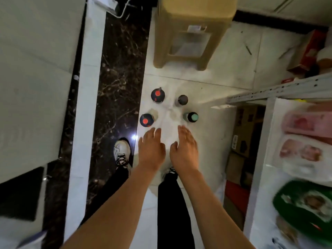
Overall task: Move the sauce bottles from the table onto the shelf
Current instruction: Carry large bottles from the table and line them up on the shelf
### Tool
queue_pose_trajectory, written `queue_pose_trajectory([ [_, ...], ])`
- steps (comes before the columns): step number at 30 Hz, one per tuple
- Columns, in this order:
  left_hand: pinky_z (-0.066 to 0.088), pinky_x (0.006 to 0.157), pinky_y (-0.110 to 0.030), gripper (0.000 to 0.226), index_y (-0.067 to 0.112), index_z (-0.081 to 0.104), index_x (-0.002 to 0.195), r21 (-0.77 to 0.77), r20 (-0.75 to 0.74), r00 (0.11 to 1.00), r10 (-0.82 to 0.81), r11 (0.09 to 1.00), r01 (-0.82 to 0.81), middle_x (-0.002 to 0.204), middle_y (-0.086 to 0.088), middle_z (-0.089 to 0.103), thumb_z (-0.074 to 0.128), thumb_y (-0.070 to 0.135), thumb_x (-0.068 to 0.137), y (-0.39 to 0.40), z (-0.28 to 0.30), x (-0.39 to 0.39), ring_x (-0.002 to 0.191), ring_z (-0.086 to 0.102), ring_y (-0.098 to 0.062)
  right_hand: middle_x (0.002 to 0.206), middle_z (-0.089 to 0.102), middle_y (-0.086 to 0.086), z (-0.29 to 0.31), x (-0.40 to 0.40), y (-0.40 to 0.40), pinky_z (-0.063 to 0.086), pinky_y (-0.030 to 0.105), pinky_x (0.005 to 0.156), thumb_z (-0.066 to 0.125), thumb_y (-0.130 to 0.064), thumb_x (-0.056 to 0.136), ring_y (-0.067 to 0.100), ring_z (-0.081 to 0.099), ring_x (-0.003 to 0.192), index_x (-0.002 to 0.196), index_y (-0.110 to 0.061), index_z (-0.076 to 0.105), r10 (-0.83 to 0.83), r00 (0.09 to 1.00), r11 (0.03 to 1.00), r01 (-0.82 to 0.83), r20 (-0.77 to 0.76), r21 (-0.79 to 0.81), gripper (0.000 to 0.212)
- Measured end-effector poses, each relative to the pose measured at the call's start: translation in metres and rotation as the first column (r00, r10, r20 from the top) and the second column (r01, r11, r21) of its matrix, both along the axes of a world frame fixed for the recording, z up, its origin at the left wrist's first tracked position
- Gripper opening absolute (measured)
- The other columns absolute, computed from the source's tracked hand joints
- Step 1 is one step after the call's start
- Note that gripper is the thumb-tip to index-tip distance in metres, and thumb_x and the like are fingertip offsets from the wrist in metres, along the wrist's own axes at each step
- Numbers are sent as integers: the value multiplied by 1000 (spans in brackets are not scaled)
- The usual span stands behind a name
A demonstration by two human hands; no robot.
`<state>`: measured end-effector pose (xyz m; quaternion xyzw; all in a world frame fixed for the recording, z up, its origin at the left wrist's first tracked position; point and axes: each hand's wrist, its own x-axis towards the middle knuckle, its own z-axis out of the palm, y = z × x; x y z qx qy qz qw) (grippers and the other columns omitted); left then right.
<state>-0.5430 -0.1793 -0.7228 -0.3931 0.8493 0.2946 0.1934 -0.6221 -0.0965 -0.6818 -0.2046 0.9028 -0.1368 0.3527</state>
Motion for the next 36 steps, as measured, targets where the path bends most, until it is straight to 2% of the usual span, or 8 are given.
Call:
queue_pose_trajectory([
  [4, 42, 101, -48, 56, 13, 39, 144, -41, 35, 999, 30, 999, -29, 149, -17, 37, 54, 16, 91, 3, -79, -9, 129, 42, -35, 167, 9, 5, -83, -20, 23, 13, 32, 123, 43, -19, 102, 19, 13, 153, 159, -17, 17, 40, 996, 994, -49, 83, 100, 62],
  [11, 35, 110, -47, 60, 19, 26, 150, -37, 115, 952, 283, 959, -280, 157, -15, 18, 53, 25, 97, -30, -220, -12, 136, 33, -39, 167, 6, 14, -220, -76, 54, 26, 40, 117, 42, -31, 106, 32, 23, 149, 160, -17, 10, -22, 995, 959, -6, 95, 282, 64],
  [14, 34, 108, -37, 61, 15, 30, 150, -3, 180, 906, 384, 921, -390, 153, -13, 28, 54, 31, 97, -37, -262, -11, 131, 41, -32, 165, 10, 16, -264, -101, 59, 36, 44, 110, 43, -34, 105, 34, 31, 144, 160, -19, 7, -59, 997, 943, 40, 48, 331, 67],
  [18, 36, 91, -28, 55, 8, 39, 141, -10, 168, 890, 424, 903, -429, 136, -14, 46, 61, 22, 92, -47, -294, -12, 118, 52, -31, 163, 15, 17, -305, -130, 52, 44, 43, 100, 50, -30, 103, 37, 43, 136, 160, -23, 6, -80, 997, 950, 70, 23, 306, 72],
  [24, 49, 89, -42, 33, 5, 58, 119, -73, 190, 962, 196, 980, -185, 112, -21, 64, 64, 9, 87, -82, -301, -19, 101, 62, -38, 130, 48, 21, -338, -136, 34, 48, 39, 85, 59, -13, 97, 41, 59, 107, 135, -5, 48, -100, 994, 973, 107, -42, 203, 40],
  [28, 55, 75, -43, 19, 11, 64, 99, -11, 182, 961, 210, 977, -212, 90, -12, 69, 64, 11, 80, -88, -289, -17, 84, 66, -32, 127, 53, 23, -335, -129, 36, 47, 37, 86, 62, -12, 93, 40, 58, 109, 129, -1, 52, -182, 980, 959, 194, -77, 204, 38],
  [33, 49, 74, -33, 30, 2, 68, 104, -17, 190, 982, 11, 1000, -8, 98, -17, 68, 73, 12, 77, -73, -245, -20, 88, 65, -32, 120, 60, 20, -299, -95, 54, 40, 27, 77, 65, -8, 87, 35, 60, 104, 123, -3, 60, -401, 915, 908, 404, -48, 110, 37],
  [36, 45, 66, -29, 22, 7, 68, 94, 50, 231, 972, -47, 998, 37, 91, -13, 67, 72, 15, 73, -65, -198, -23, 82, 62, -28, 118, 59, 15, -252, -68, 60, 38, 21, 77, 67, -8, 84, 27, 59, 93, 118, -5, 63, -552, 834, 832, 550, 4, 74, 34],
])
